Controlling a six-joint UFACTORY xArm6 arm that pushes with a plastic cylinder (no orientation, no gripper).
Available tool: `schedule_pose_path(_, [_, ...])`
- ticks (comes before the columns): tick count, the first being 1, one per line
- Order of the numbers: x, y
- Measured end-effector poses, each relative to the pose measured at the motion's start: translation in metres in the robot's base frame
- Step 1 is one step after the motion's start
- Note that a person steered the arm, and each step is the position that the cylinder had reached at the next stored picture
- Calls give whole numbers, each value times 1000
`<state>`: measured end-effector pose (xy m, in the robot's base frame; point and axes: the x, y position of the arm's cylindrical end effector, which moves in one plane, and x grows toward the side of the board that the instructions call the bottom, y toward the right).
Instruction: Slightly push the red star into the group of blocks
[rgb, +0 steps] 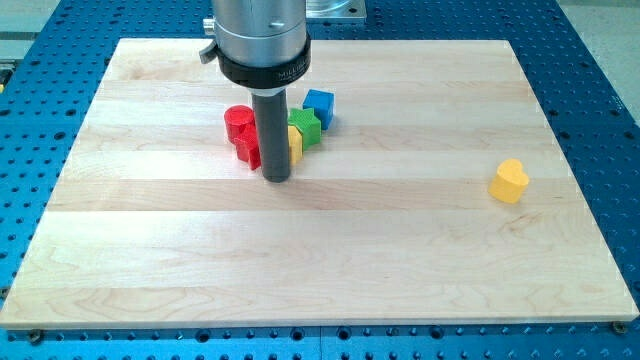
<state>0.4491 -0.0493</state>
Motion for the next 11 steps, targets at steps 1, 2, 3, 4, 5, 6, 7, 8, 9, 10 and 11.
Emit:
schedule_pose_path(1, [-8, 0])
schedule_pose_path(2, [6, -16])
schedule_pose_path(3, [8, -51])
schedule_pose_path(4, [-4, -52])
schedule_pose_path(5, [-5, -52])
schedule_pose_path(6, [-11, -52])
schedule_pose_path(7, [-12, -52])
schedule_pose_path(8, [-16, -52])
schedule_pose_path(9, [-17, -46])
schedule_pose_path(10, [16, -51])
schedule_pose_path(11, [80, 27])
